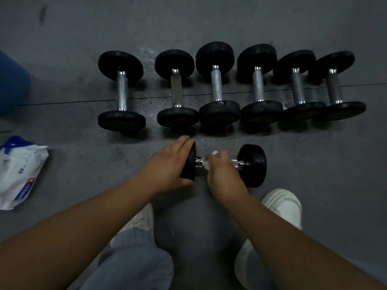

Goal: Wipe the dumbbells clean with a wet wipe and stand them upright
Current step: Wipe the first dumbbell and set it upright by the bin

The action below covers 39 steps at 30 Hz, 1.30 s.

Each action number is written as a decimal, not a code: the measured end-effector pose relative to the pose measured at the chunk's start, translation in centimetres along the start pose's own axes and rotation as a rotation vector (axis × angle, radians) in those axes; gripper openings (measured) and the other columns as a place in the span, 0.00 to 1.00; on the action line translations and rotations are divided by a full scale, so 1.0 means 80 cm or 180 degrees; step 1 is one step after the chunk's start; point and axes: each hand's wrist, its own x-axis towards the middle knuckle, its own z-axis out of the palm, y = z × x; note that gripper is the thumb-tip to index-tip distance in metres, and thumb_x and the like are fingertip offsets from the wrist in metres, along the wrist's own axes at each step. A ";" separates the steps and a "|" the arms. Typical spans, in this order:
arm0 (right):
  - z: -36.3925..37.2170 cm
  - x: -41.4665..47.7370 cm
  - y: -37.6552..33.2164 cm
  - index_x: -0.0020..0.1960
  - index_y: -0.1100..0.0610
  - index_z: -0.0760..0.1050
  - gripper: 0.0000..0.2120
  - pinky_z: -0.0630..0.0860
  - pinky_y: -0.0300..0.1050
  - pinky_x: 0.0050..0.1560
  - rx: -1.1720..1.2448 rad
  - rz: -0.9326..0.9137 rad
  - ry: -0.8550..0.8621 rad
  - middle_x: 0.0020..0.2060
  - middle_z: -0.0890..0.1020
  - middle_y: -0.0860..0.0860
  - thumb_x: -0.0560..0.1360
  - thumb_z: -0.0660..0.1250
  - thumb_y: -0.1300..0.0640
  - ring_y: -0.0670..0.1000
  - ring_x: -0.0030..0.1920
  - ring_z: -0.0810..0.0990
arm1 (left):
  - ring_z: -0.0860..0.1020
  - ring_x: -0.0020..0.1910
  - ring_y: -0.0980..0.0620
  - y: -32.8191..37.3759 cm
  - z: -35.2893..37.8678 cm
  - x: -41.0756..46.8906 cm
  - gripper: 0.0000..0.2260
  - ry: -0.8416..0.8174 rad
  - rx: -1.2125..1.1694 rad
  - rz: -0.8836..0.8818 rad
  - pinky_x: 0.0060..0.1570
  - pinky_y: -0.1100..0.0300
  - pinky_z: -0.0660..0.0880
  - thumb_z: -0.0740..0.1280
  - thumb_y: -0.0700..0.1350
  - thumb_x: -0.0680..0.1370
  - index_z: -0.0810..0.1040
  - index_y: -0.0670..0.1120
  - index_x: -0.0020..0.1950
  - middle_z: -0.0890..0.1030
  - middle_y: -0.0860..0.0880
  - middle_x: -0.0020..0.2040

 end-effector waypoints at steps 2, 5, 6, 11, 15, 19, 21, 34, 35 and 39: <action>-0.003 0.005 0.009 0.60 0.54 0.75 0.14 0.76 0.51 0.54 0.0129 0.0062 0.0047 0.54 0.70 0.55 0.76 0.60 0.62 0.56 0.49 0.76 | 0.62 0.75 0.46 -0.006 -0.005 0.012 0.53 -0.0113 -0.0114 -0.0024 0.69 0.51 0.66 0.75 0.64 0.67 0.47 0.47 0.81 0.48 0.50 0.80; -0.004 0.012 0.021 0.64 0.55 0.75 0.18 0.73 0.50 0.61 0.0278 0.0743 0.0622 0.58 0.70 0.57 0.76 0.58 0.63 0.58 0.56 0.76 | 0.62 0.76 0.47 -0.019 -0.022 0.035 0.53 -0.0370 -0.0620 -0.0110 0.71 0.52 0.65 0.77 0.62 0.67 0.47 0.48 0.81 0.49 0.52 0.81; 0.002 0.011 0.014 0.66 0.57 0.73 0.20 0.71 0.49 0.63 0.0133 0.0600 0.0467 0.61 0.70 0.58 0.75 0.58 0.65 0.59 0.60 0.73 | 0.60 0.77 0.48 -0.023 -0.028 0.042 0.54 -0.0435 -0.0765 -0.0149 0.73 0.53 0.63 0.77 0.61 0.67 0.47 0.48 0.81 0.49 0.51 0.81; 0.004 0.020 0.027 0.69 0.51 0.69 0.21 0.70 0.43 0.63 0.0312 0.0324 0.0134 0.65 0.70 0.50 0.79 0.55 0.65 0.52 0.63 0.74 | 0.58 0.77 0.49 -0.030 -0.016 0.041 0.55 -0.0387 -0.1090 -0.0119 0.73 0.61 0.59 0.79 0.57 0.66 0.46 0.48 0.81 0.49 0.51 0.81; 0.021 0.001 0.014 0.75 0.51 0.59 0.30 0.72 0.49 0.63 -0.0105 0.0562 -0.0134 0.75 0.55 0.56 0.76 0.59 0.66 0.59 0.66 0.72 | 0.60 0.76 0.47 -0.026 0.005 0.024 0.55 -0.0204 -0.0983 -0.0096 0.71 0.49 0.66 0.80 0.57 0.65 0.45 0.52 0.80 0.44 0.56 0.80; 0.000 -0.001 0.030 0.71 0.52 0.69 0.24 0.74 0.51 0.62 0.0315 0.0267 0.0040 0.71 0.66 0.55 0.76 0.61 0.65 0.59 0.61 0.76 | 0.61 0.76 0.47 -0.016 0.018 0.005 0.53 0.0060 -0.0913 -0.0039 0.70 0.50 0.67 0.79 0.56 0.66 0.47 0.52 0.80 0.44 0.56 0.80; -0.007 -0.003 0.035 0.60 0.48 0.76 0.18 0.78 0.52 0.53 0.0389 0.0421 0.0340 0.61 0.73 0.55 0.75 0.61 0.64 0.56 0.50 0.79 | 0.63 0.74 0.48 -0.009 0.025 -0.009 0.50 0.0254 -0.1018 0.0002 0.68 0.50 0.69 0.79 0.56 0.66 0.53 0.51 0.79 0.49 0.55 0.79; 0.040 -0.058 -0.017 0.68 0.50 0.69 0.20 0.74 0.44 0.54 0.0463 0.0715 0.0236 0.69 0.68 0.49 0.76 0.64 0.59 0.54 0.56 0.78 | 0.61 0.74 0.49 0.019 0.021 -0.041 0.45 0.0081 0.0032 0.0178 0.69 0.52 0.68 0.72 0.65 0.70 0.55 0.50 0.79 0.57 0.51 0.78; 0.043 -0.065 -0.025 0.74 0.51 0.62 0.28 0.74 0.45 0.57 0.0276 0.0329 -0.0133 0.74 0.61 0.50 0.76 0.64 0.59 0.54 0.59 0.77 | 0.61 0.75 0.49 0.018 0.016 -0.037 0.45 -0.0016 0.0014 0.0146 0.67 0.53 0.68 0.71 0.65 0.70 0.54 0.51 0.80 0.56 0.51 0.79; 0.014 -0.045 0.020 0.62 0.46 0.74 0.15 0.74 0.50 0.56 -0.0346 0.0290 0.0009 0.60 0.77 0.53 0.77 0.62 0.45 0.54 0.53 0.79 | 0.61 0.76 0.49 0.010 -0.001 -0.015 0.46 -0.0328 -0.0217 -0.0052 0.70 0.50 0.67 0.72 0.64 0.71 0.52 0.52 0.81 0.53 0.53 0.81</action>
